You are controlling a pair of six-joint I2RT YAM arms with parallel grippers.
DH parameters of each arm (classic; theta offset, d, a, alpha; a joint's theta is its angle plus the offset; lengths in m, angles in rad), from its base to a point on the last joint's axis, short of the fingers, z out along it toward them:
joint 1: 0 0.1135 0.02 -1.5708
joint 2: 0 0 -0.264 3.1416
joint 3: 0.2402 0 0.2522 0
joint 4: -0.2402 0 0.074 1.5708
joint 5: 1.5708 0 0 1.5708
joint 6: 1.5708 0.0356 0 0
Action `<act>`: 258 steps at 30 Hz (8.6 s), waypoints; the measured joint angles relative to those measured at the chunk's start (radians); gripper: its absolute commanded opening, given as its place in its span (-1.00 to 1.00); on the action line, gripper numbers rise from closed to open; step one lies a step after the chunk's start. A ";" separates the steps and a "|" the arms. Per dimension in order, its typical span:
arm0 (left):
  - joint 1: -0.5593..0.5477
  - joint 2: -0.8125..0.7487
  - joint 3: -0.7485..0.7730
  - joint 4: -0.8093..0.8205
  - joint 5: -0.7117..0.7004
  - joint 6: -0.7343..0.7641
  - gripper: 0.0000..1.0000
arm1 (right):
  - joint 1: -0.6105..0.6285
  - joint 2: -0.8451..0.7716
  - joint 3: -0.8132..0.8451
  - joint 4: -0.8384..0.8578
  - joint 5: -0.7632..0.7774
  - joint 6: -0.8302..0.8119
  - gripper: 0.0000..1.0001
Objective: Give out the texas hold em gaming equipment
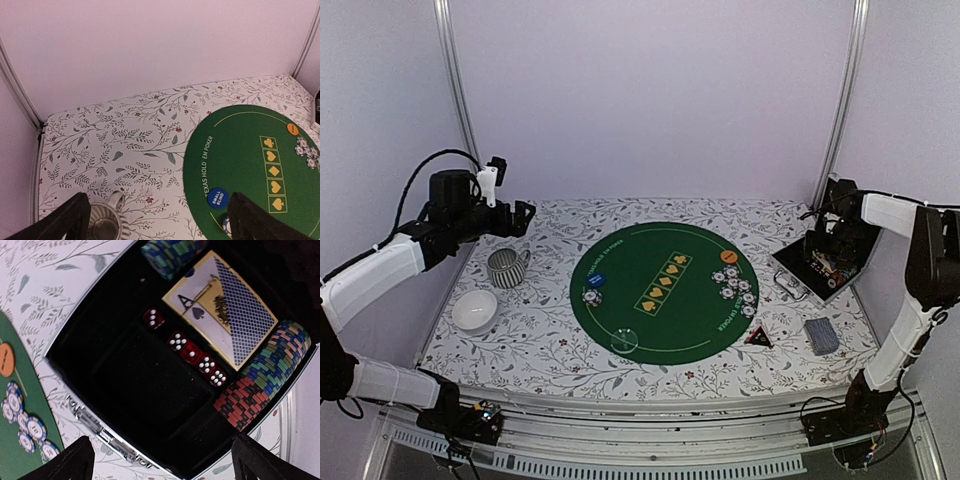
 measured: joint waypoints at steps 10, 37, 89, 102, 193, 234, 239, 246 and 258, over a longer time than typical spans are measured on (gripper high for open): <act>0.000 -0.003 0.000 0.000 0.035 -0.001 0.96 | 0.002 -0.146 -0.069 -0.048 -0.119 0.019 0.69; 0.000 -0.068 -0.003 0.010 0.150 -0.016 0.96 | 0.036 -0.312 -0.361 -0.216 -0.021 0.330 0.98; 0.000 -0.161 -0.018 0.039 0.311 -0.015 0.97 | 0.049 -0.387 -0.574 -0.145 -0.068 -0.767 0.98; 0.000 -0.168 -0.022 0.044 0.313 -0.008 0.96 | 0.111 -0.301 -0.582 -0.120 -0.011 -0.766 0.58; -0.443 -0.055 -0.416 0.499 0.424 -0.527 0.37 | 1.186 0.116 0.396 0.086 -0.085 -1.066 -0.83; -0.443 -0.185 -0.393 0.452 0.497 -0.331 -1.00 | 1.088 -0.289 -0.005 0.627 -0.236 -0.894 0.98; -0.447 -0.242 -0.393 0.441 0.518 -0.285 -1.00 | 1.027 -0.360 -0.050 0.793 -0.407 -0.617 0.98; -0.466 -0.316 -0.393 0.455 0.529 -0.247 -1.00 | 1.016 -0.203 -0.001 0.780 -0.571 -0.405 0.74; -0.483 -0.311 -0.393 0.455 0.531 -0.225 -1.00 | 1.009 -0.008 0.137 0.689 -0.850 -0.270 -0.57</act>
